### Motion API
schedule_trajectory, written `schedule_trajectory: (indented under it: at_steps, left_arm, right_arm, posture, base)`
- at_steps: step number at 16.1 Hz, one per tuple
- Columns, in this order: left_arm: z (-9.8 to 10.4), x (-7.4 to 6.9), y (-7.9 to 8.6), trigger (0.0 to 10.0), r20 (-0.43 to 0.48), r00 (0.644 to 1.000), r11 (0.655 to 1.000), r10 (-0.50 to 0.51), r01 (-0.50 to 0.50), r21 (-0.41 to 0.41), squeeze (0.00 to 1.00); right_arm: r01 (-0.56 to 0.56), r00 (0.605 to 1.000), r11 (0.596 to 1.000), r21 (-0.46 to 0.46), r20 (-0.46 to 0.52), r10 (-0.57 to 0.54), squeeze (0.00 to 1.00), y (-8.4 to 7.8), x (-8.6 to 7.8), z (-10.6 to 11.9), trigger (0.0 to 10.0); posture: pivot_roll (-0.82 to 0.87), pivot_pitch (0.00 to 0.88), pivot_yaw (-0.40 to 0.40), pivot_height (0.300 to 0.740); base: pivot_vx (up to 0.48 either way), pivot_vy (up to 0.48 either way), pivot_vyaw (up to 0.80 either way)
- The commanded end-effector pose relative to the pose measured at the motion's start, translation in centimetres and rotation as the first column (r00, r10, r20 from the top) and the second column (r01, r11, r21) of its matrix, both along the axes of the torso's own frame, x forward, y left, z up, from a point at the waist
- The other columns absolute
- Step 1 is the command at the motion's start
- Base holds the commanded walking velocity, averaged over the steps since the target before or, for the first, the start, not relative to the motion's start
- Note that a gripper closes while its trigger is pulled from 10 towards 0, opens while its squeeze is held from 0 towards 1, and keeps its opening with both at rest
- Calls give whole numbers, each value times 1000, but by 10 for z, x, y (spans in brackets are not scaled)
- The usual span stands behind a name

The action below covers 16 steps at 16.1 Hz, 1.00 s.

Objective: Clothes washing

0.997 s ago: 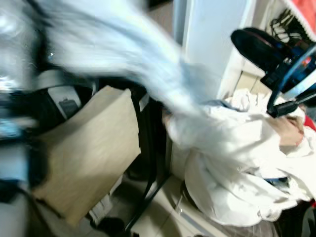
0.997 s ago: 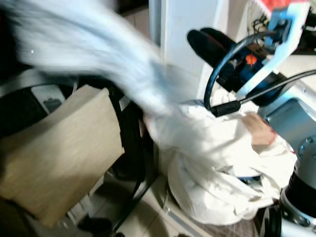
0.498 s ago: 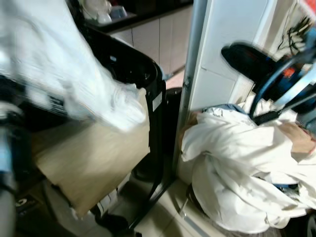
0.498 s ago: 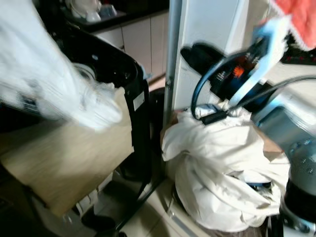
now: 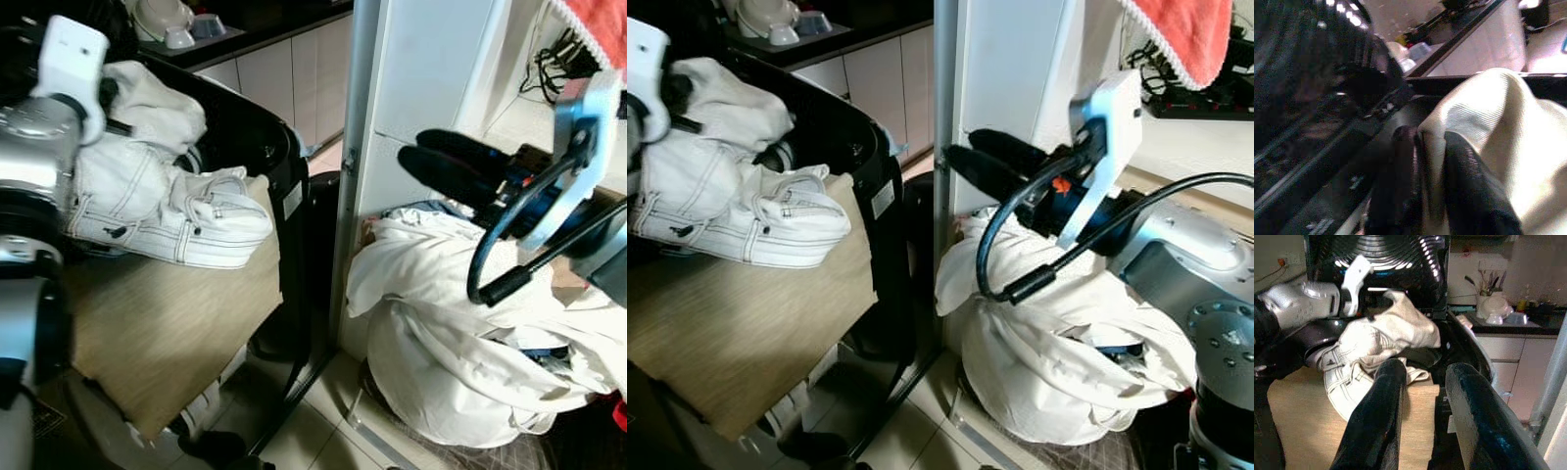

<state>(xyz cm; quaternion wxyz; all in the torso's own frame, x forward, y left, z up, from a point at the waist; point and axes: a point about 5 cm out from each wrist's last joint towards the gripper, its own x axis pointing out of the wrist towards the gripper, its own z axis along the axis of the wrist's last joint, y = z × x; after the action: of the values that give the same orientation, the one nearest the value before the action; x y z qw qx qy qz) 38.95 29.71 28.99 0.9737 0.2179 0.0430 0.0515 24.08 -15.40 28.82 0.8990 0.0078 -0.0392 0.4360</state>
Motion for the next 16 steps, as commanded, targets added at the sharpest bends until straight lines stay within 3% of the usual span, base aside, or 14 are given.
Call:
schedule_trajectory:
  at_steps: [1, 4, 9, 10, 12, 13, 14, 16]
  left_arm:
    - [17, -1, 2, 10000, 22, 1000, 1000, -6, 5, 11, 1000]
    - [19, -2, 1, 10000, -18, 999, 999, -36, 36, -2, 1000]
    - [56, -9, 12, 10000, 175, 984, 999, 45, -48, 18, 1000]
    - [56, -8, 8, 10000, 171, 985, 1000, 5, -5, 0, 1000]
    - [50, -2, -21, 10000, 150, 963, 966, -225, 240, -92, 973]
    - [48, -2, -28, 10000, 153, 952, 950, -265, 285, -126, 325]
    - [42, -1, -46, 10000, 159, 914, 905, -372, 396, -159, 0]
    - [19, -6, -90, 10000, 183, 816, 780, -549, 578, -240, 0]
  right_arm:
    - [5, 1000, 1000, -22, -7, -5, 0, 0, 1, -3, 10000]
    - [8, 1000, 999, -52, -25, -9, 0, 1, 4, -7, 10000]
    - [101, 995, 994, -37, -14, -101, 0, -6, 15, -8, 10000]
    - [98, 995, 994, -37, -15, -99, 0, -6, 15, -8, 10000]
    - [88, 996, 994, -66, -29, -90, 0, -5, 14, -13, 10000]
    - [89, 995, 993, -80, -32, -92, 0, -5, 14, -15, 10000]
    - [121, 991, 983, -134, -33, -127, 0, -7, 17, -22, 10000]
    - [316, 943, 923, -221, -29, -330, 0, -20, 32, -36, 10000]
  posture:
    - [-163, 0, 56, 740]
    - [-155, 0, 52, 740]
    - [-149, 0, 55, 740]
    - [-147, 0, 53, 740]
    - [-145, 0, 50, 740]
    - [-145, 0, 50, 740]
    - [-147, 0, 50, 740]
    - [-155, 0, 51, 740]
  base:
    - [0, 0, 0]
    - [0, 0, 0]
    - [0, 0, 0]
    - [0, 0, 0]
    - [0, 0, 0]
    - [0, 0, 0]
    - [0, 0, 0]
    - [0, 0, 0]
